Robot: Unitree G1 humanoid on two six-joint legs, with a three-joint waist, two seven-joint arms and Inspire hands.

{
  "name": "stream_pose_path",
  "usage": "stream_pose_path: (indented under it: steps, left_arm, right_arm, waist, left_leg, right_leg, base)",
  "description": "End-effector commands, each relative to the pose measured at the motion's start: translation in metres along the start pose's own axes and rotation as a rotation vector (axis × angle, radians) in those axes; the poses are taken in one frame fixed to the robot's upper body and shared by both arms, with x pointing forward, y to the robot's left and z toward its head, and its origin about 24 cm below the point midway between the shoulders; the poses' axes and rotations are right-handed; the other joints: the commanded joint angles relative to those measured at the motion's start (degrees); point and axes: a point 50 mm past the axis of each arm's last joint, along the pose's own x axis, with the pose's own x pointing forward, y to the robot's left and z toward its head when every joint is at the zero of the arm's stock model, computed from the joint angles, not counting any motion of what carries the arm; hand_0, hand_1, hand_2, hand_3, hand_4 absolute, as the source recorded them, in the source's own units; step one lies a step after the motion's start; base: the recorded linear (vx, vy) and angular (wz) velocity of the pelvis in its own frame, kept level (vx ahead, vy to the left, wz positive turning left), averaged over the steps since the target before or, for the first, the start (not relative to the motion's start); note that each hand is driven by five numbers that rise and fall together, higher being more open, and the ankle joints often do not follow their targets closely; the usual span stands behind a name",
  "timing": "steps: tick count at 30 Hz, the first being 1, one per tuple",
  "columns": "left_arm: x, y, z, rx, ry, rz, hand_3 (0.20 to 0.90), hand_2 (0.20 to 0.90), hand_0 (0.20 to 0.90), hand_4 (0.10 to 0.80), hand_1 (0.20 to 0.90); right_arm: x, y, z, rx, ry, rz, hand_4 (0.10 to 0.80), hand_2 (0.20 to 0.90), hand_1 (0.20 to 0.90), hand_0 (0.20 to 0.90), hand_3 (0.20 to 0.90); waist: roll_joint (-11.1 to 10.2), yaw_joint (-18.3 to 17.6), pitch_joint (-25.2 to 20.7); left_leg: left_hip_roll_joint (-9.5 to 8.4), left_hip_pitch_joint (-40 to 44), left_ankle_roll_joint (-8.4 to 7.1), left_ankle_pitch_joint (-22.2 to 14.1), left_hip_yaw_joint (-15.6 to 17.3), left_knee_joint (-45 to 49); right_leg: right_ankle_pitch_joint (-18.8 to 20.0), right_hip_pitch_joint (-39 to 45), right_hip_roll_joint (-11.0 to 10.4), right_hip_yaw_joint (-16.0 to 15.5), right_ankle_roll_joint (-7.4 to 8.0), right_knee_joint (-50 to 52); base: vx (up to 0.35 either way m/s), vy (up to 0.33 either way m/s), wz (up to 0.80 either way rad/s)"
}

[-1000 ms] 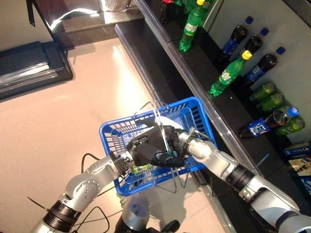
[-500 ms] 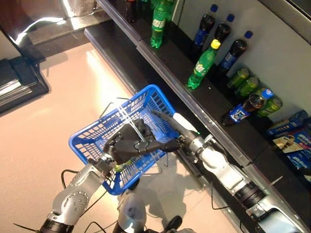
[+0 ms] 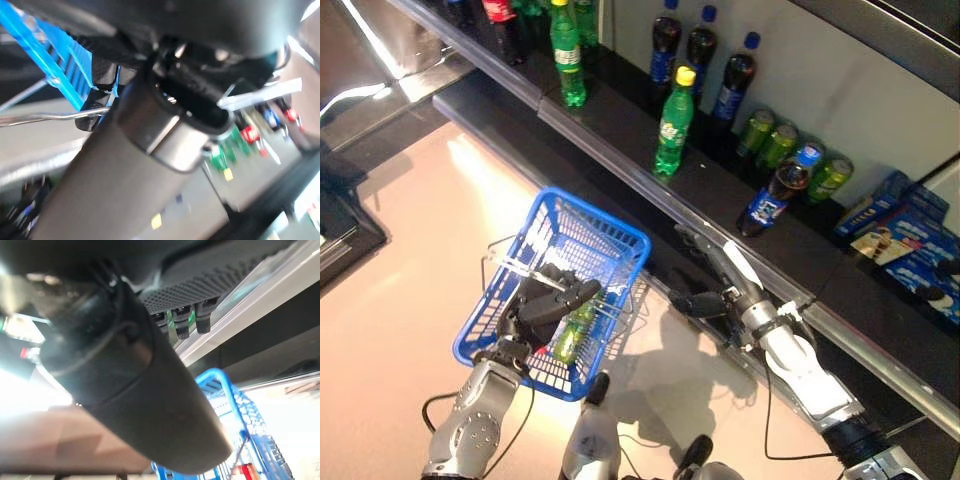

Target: Pick up the drink and place into the basket.

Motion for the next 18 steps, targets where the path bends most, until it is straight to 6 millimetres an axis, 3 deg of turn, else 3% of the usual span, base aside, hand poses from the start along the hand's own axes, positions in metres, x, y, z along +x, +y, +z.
stream_pose_path:
  steps: [1,2,7,18]
  left_arm:
    - [0.008,-0.024,0.066,0.122,-0.460,-0.152,0.200,0.300,0.300,0.100,0.300]
    - [0.007,-0.014,0.062,0.140,-0.443,-0.105,0.200,0.300,0.300,0.100,0.300]
    - [-0.001,0.024,0.041,0.158,-0.360,0.086,0.200,0.300,0.300,0.100,0.300]
    - [-0.010,0.075,-0.006,0.172,-0.121,0.320,0.200,0.300,0.300,0.100,0.300]
  right_arm:
    - [-0.017,0.003,-0.015,0.079,0.008,0.003,0.800,0.900,0.900,0.900,0.900]
    - [-0.020,0.003,-0.021,0.099,0.033,-0.002,0.762,0.867,0.867,0.867,0.862]
    - [-0.038,-0.001,-0.047,0.093,0.143,-0.014,0.742,0.851,0.851,0.851,0.842]
    - [-0.082,-0.010,-0.096,0.177,0.412,-0.209,0.737,0.846,0.846,0.846,0.837]
  waist:
    - [4.88,-2.35,-18.61]
    - [4.82,-2.94,-18.65]
    - [5.13,-6.15,-18.55]
    - [5.48,-11.78,-17.63]
  left_leg:
    - [2.77,1.63,-1.13,-0.14,1.97,-1.71]
    - [3.11,1.94,-1.21,-0.18,2.91,-1.71]
    - [4.26,2.88,-1.55,-0.26,7.83,-1.71]
    - [4.69,5.59,-1.03,-1.66,11.76,-1.71]
  right_leg:
    - [-1.60,3.39,-1.08,-0.22,1.58,0.61]
    - [-1.32,3.25,-1.20,0.15,1.63,0.41]
    - [-0.25,1.94,-1.90,1.59,1.81,-0.14]
    - [0.51,-0.29,-2.56,4.66,1.67,1.39]
  base:
    - [0.043,-0.059,-0.16]
    - [0.045,-0.067,-0.13]
    - [0.004,-0.008,-0.32]
    - [0.020,0.007,-0.12]
